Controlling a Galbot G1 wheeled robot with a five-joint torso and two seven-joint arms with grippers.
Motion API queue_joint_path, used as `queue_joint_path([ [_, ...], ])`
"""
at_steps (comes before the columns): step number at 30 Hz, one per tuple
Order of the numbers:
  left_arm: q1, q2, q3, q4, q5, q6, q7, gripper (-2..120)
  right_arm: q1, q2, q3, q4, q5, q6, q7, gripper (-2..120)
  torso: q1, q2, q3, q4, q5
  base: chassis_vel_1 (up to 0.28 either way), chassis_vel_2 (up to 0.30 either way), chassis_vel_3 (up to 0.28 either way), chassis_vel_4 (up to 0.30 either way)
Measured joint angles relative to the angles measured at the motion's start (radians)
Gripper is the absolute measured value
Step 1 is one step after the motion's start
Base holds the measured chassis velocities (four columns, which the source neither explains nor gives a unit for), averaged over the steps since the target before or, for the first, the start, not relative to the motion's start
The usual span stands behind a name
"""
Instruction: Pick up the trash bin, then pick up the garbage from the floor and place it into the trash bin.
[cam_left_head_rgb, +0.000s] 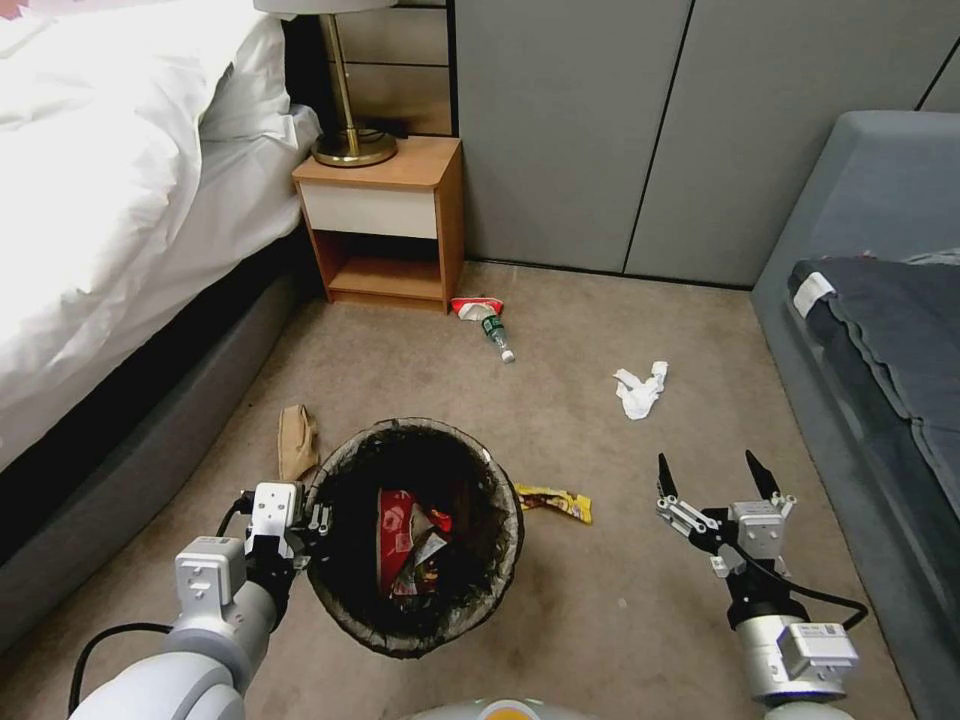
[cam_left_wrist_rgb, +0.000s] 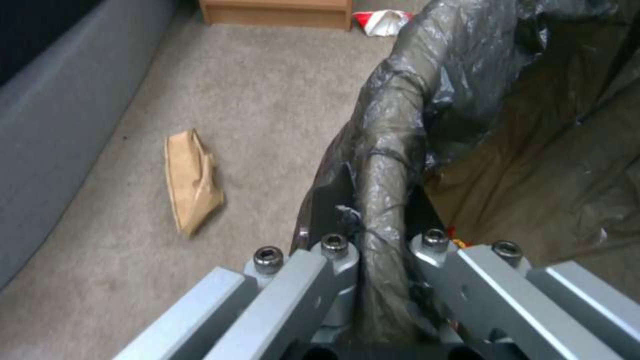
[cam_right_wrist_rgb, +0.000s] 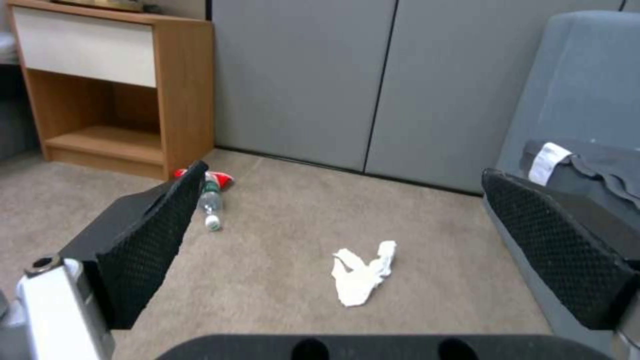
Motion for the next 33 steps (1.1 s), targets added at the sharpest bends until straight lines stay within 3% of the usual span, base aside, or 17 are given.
queue_joint_path([
  [7, 0.0, -0.001, 0.0, 0.0, 0.0, -0.003, 0.0, 1, 0.004, 0.0, 0.0, -0.009, 0.001, 0.0, -0.008, 100, 0.0, 0.0, 0.0, 0.0, 0.0002, -0.133, 0.122, 0.145, -0.131],
  [15, 0.008, -0.008, -0.007, 0.0, 0.0, -0.004, -0.005, 1, 0.041, -0.026, 0.017, -0.064, 0.015, -0.069, -0.113, 100, 0.0, 0.0, 0.0, -0.0001, 0.0002, -0.029, 0.038, 0.037, -0.047],
  [23, 0.024, -0.031, -0.027, 0.0, 0.0, -0.003, -0.011, 1, 0.164, -0.129, 0.004, -0.146, 0.062, -0.238, -0.265, 100, 0.0, 0.0, 0.0, 0.0, 0.0003, 0.0, 0.0, 0.0, 0.0],
  [26, 0.031, -0.038, -0.05, 0.0, 0.0, -0.002, -0.012, 1, 0.244, -0.205, -0.036, -0.2, 0.104, -0.312, -0.321, 100, 0.0, 0.0, 0.0, 0.0002, 0.0005, 0.0, 0.0, 0.0, 0.0],
  [33, 0.038, -0.046, -0.077, 0.0, -0.003, -0.002, -0.012, 1, 0.357, -0.338, -0.117, -0.309, 0.131, -0.352, -0.379, 100, 0.0, 0.0, 0.0, 0.0001, 0.0002, 0.0, 0.0, 0.0, 0.0],
])
